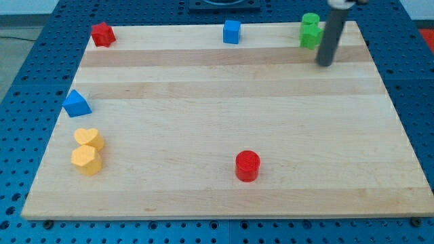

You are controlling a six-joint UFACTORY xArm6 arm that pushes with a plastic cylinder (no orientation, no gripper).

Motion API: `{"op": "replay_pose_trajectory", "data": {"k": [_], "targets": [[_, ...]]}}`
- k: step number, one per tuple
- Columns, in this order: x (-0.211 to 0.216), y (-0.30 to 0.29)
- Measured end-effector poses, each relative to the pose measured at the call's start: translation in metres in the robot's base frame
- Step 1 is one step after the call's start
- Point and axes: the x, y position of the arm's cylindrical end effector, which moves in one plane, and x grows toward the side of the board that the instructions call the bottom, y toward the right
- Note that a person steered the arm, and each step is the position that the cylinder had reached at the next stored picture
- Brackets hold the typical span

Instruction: Move the red circle towards the center

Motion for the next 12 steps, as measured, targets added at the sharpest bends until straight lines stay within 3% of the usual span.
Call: {"op": "replay_pose_trajectory", "data": {"k": [1, 3, 6, 8, 9, 10, 11, 12], "targets": [[-0.087, 0.029], [-0.088, -0.083], [-0.087, -0.099], [0.06, -0.079], [0.156, -0.041], [0.262, -0.058], [0.3, -0.105], [0.284, -0.177]]}}
